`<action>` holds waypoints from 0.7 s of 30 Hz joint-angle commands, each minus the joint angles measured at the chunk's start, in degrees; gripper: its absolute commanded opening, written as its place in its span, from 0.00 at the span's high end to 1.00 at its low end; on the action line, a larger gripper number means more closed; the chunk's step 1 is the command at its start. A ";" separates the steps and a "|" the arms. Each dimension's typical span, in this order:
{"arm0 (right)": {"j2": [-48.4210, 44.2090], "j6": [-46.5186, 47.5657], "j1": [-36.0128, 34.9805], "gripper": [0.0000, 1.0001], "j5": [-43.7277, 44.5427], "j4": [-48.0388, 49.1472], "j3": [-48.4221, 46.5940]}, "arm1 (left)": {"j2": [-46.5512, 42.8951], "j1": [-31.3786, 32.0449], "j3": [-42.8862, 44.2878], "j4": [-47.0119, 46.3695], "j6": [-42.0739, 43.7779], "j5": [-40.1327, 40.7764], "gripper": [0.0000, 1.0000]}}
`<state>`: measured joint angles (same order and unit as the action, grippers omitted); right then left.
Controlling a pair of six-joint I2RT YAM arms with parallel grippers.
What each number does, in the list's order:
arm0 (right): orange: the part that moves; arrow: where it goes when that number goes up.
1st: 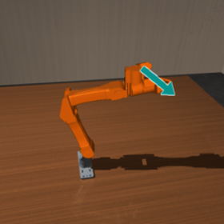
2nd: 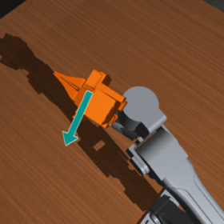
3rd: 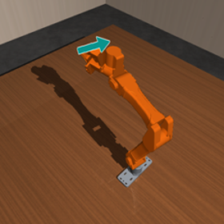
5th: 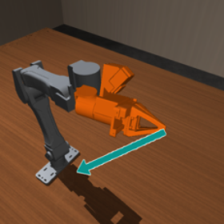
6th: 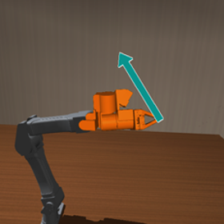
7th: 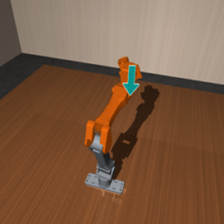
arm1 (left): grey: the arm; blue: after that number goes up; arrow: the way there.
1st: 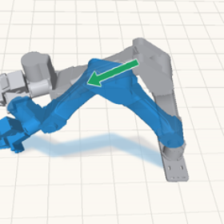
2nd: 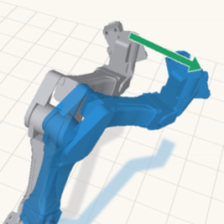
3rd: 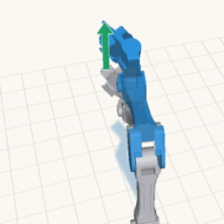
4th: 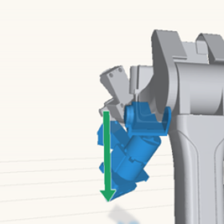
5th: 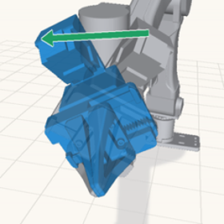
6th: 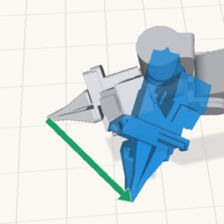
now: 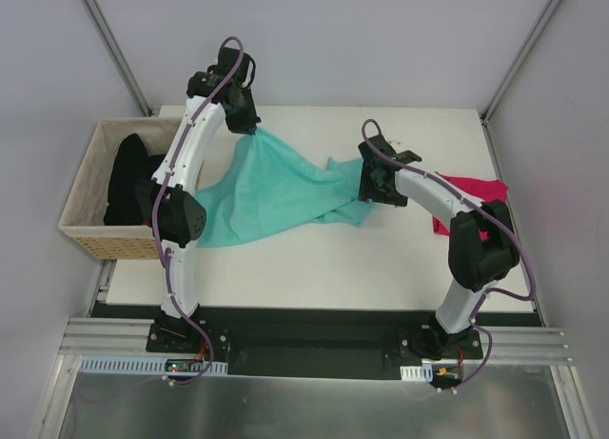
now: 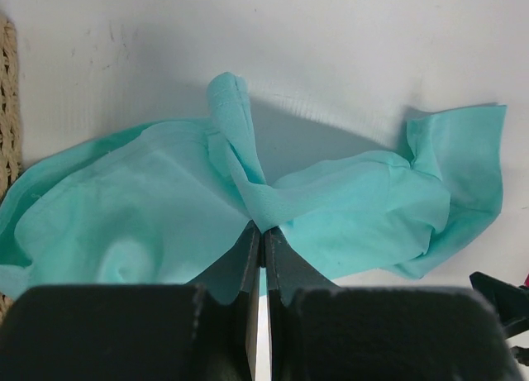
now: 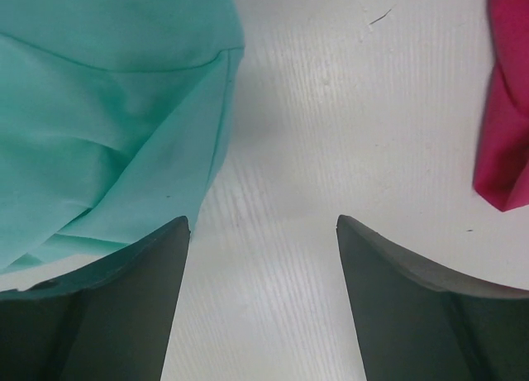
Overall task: Fold and stack the t-shirts
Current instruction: Flatten out the tshirt
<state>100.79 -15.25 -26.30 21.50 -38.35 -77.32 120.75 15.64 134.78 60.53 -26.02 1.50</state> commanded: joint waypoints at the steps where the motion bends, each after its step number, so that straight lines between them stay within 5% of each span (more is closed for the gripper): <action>1: -2.71 -3.56 -2.43 0.23 3.46 0.99 1.46 | -1.21 -0.35 -1.01 -0.06 1.67 -0.97 1.00; 10: 0.80 -5.85 -5.95 0.21 1.88 3.37 2.35 | -4.20 -0.26 -5.67 -0.41 1.59 0.08 1.00; 21: 15.74 5.84 -0.95 0.19 2.68 -1.38 -24.96 | -5.88 -0.26 -8.57 -0.85 0.88 1.23 1.00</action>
<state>113.80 -13.76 -29.91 23.64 -38.13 -94.15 119.26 15.64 125.60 59.81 -25.93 1.56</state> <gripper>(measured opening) 0.812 0.008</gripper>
